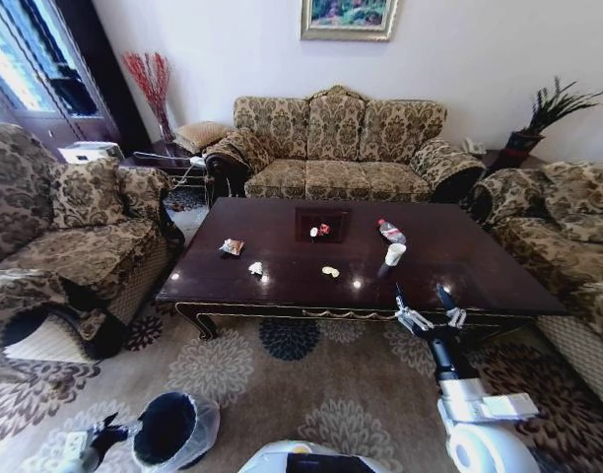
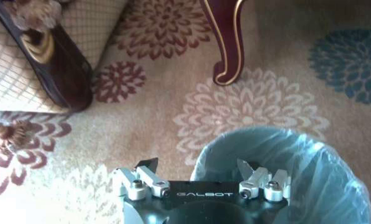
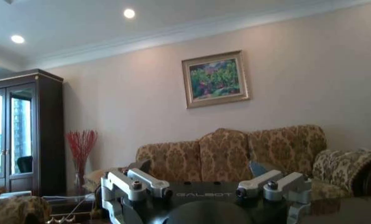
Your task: Move to the front of the table and place the trash on the table into the trash bin.
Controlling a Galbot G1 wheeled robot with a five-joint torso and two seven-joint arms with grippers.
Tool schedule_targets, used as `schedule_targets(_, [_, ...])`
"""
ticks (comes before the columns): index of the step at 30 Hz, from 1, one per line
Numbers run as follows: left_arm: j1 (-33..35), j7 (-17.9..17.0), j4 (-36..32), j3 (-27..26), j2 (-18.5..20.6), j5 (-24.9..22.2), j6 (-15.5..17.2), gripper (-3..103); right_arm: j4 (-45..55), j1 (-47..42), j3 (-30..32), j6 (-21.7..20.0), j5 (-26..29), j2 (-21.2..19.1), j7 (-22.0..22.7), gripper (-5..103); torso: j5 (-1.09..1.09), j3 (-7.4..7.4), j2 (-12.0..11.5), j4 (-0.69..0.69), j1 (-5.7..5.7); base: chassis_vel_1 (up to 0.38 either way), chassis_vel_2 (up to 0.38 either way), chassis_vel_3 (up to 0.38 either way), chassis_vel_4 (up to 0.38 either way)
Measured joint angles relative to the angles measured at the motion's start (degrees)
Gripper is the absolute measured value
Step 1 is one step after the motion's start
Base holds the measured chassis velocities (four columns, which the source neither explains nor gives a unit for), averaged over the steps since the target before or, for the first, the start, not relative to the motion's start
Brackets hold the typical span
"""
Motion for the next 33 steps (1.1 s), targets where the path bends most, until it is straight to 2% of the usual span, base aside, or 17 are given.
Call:
schedule_targets(6, [-1.17,0.51,0.84,3.10,0.40,1.04,0.71,89,-2.61,0.48,0.18,0.33,-0.14,0.36,0.04,100,-0.01,0.00,0.00,0.00,0.00,0.000,0.000,0.000,0.000])
schedule_targets(10, [-1.82,0.46,1.63,4.07,0.29,4.26,-0.04,89,-3.53,0.57,0.21,0.41,-0.15,0.04,0.09,100,-0.01,0.00,0.00,0.00,0.00,0.000,0.000,0.000,0.000])
schedule_targets(12, [-1.97,1.07,1.84,4.10,-0.05,9.47,-3.48,89,-4.39,0.72,0.20,0.46,-0.43,-0.15,0.14,100,0.01,0.00,0.00,0.02,0.00,0.000,0.000,0.000,0.000])
schedule_targets(13, [-1.89,1.18,1.17,4.10,-0.24,10.93,-4.06,89,-4.70,0.72,0.09,0.48,-0.69,-0.11,0.14,100,0.01,0.00,0.00,0.02,0.00,0.000,0.000,0.000,0.000])
schedule_targets(20, [-3.16,1.11,1.27,5.55,-0.40,13.42,-5.15,89,-5.32,0.69,-0.48,0.51,-1.40,0.45,0.11,100,0.01,0.00,0.00,0.00,0.00,0.000,0.000,0.000,0.000])
schedule_targets(23, [-4.71,1.02,3.18,6.41,-0.41,15.17,-6.82,89,-5.44,0.70,-0.57,0.52,-1.57,0.66,0.10,100,0.00,0.00,0.00,0.00,0.00,0.000,0.000,0.000,0.000])
schedule_targets(26, [-8.03,1.94,7.63,7.83,-0.19,22.80,-12.57,89,-5.79,0.55,-0.45,0.55,-1.96,0.73,0.09,100,0.00,0.00,0.00,0.01,0.00,0.000,0.000,0.000,0.000])
schedule_targets(28, [-8.98,2.12,8.75,8.34,-0.08,24.66,-13.44,89,-5.87,0.47,-0.39,0.59,-2.07,0.85,0.09,100,0.01,0.00,0.00,0.00,0.00,0.000,0.000,0.000,0.000])
schedule_targets(31, [-10.23,2.08,10.31,9.35,0.02,25.33,-13.82,89,-5.98,0.39,-0.30,0.62,-2.16,1.06,0.09,100,0.01,0.00,0.00,0.00,0.00,0.000,0.000,0.000,0.000])
schedule_targets(33, [-12.45,2.32,13.69,10.80,0.13,24.03,-13.82,89,-6.23,0.37,-0.21,0.67,-2.25,1.20,0.09,100,0.00,0.00,0.00,0.00,0.00,0.000,0.000,0.000,0.000])
